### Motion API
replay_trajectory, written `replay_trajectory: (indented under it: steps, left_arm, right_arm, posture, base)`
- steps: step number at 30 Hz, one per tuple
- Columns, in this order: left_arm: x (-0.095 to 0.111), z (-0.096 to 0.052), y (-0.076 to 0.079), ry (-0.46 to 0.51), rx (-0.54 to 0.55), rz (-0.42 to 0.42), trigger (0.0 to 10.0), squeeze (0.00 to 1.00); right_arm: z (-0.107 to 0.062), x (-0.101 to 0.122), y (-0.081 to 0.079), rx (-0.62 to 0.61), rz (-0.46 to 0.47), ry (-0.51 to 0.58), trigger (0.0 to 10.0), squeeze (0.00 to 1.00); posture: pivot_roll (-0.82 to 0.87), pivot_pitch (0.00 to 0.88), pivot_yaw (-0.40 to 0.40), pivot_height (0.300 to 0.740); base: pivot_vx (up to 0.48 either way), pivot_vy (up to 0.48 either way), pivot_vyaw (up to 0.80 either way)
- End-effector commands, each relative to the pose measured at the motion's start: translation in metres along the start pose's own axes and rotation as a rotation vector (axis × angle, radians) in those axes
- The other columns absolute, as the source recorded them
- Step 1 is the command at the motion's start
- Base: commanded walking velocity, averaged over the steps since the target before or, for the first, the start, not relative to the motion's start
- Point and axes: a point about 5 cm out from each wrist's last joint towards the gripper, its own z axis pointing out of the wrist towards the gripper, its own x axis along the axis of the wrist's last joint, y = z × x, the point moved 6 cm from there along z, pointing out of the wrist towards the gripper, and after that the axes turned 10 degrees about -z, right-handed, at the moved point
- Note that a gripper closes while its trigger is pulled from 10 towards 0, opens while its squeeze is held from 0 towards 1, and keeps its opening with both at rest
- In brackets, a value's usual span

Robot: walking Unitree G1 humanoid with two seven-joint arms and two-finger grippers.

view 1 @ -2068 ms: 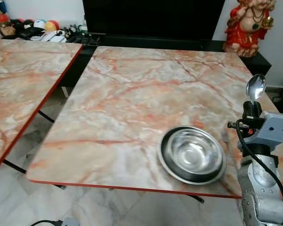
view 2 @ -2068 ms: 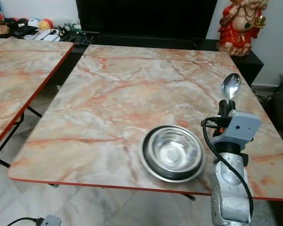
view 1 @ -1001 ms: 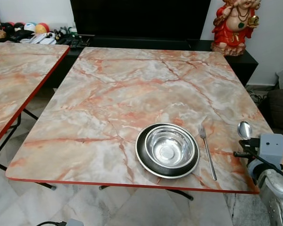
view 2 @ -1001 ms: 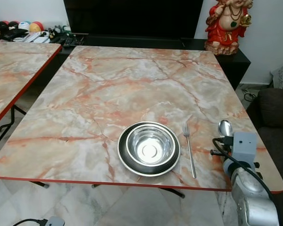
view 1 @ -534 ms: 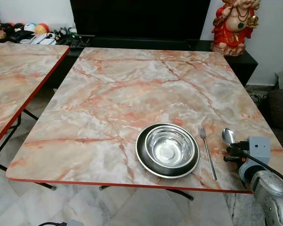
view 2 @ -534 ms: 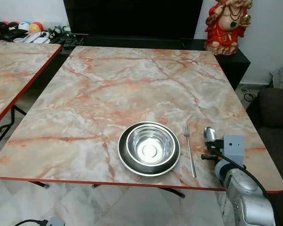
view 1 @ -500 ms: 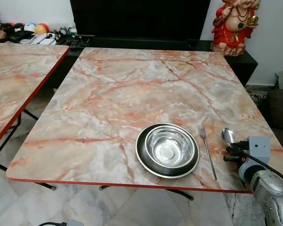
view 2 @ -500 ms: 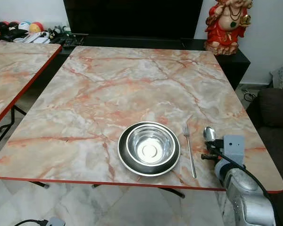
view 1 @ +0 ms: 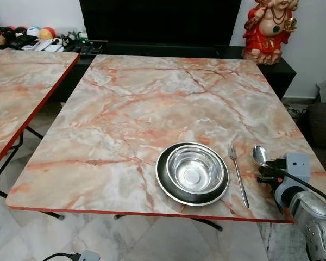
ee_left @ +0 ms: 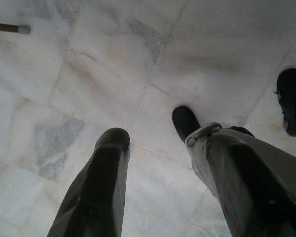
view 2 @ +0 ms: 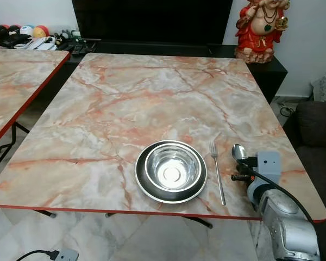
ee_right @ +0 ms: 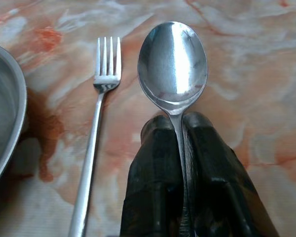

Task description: Setting the table

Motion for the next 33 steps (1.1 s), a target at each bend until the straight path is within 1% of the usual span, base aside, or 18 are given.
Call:
replay_trajectory:
  steps: [1, 8, 11, 13, 17, 22, 23, 26, 27, 33]
  left_arm:
    - [-0.011, -0.002, -0.004, -0.032, 0.01, 0.003, 10.0, 0.0]
    - [-0.017, -0.003, -0.001, -0.045, 0.006, 0.002, 10.0, 0.0]
    - [-0.015, -0.002, -0.001, -0.041, 0.003, 0.005, 10.0, 0.0]
    - [-0.015, -0.003, -0.003, -0.041, 0.006, 0.01, 10.0, 0.0]
    - [-0.012, -0.002, -0.006, -0.036, 0.012, 0.014, 10.0, 0.0]
    - [-0.006, -0.002, -0.008, -0.027, 0.015, 0.018, 10.0, 0.0]
    - [-0.005, -0.001, -0.008, -0.024, 0.014, 0.017, 10.0, 0.0]
    - [-0.004, -0.001, -0.007, -0.023, 0.013, 0.017, 10.0, 0.0]
    - [-0.005, -0.001, -0.006, -0.023, 0.011, 0.017, 10.0, 0.0]
    - [-0.007, -0.002, -0.006, -0.026, 0.01, 0.015, 10.0, 0.0]
  right_arm:
    - [-0.001, 0.0, 0.0, 0.008, 0.014, -0.011, 10.0, 0.0]
    - [-0.003, 0.005, -0.006, 0.025, 0.028, -0.003, 10.0, 0.0]
    - [-0.003, 0.004, -0.012, 0.027, 0.034, -0.004, 10.0, 0.0]
    - [-0.003, 0.002, -0.013, 0.02, 0.03, -0.007, 10.0, 0.0]
    - [-0.005, 0.002, -0.012, 0.011, 0.015, -0.006, 10.0, 0.0]
    - [-0.005, -0.002, -0.007, -0.023, -0.009, -0.012, 10.0, 0.0]
    - [-0.004, -0.002, -0.006, -0.034, -0.034, -0.013, 10.0, 0.0]
    - [-0.004, -0.002, -0.006, -0.039, -0.05, -0.015, 10.0, 0.0]
    - [-0.004, -0.003, -0.005, -0.046, -0.076, -0.022, 10.0, 0.0]
    - [-0.002, -0.002, -0.009, -0.04, -0.056, -0.011, 10.0, 0.0]
  posture:
    - [-0.12, 0.17, -0.019, 0.74]
    - [-0.13, 0.183, -0.014, 0.74]
    - [-0.13, 0.191, -0.005, 0.74]
    - [-0.13, 0.189, 0.0, 0.74]
    - [-0.13, 0.191, 0.004, 0.74]
    - [-0.13, 0.188, 0.008, 0.74]
    - [-0.13, 0.189, 0.008, 0.74]
    - [-0.13, 0.19, 0.008, 0.74]
    - [-0.13, 0.19, 0.007, 0.74]
    - [-0.13, 0.192, 0.006, 0.74]
  base:
    - [0.0, 0.0, 0.0]
    - [0.0, 0.0, 0.0]
    - [0.0, 0.0, 0.0]
    - [0.0, 0.0, 0.0]
    - [0.0, 0.0, 0.0]
    - [0.0, 0.0, 0.0]
    - [0.0, 0.0, 0.0]
    - [0.0, 0.0, 0.0]
    - [0.0, 0.0, 0.0]
    - [0.0, 0.0, 0.0]
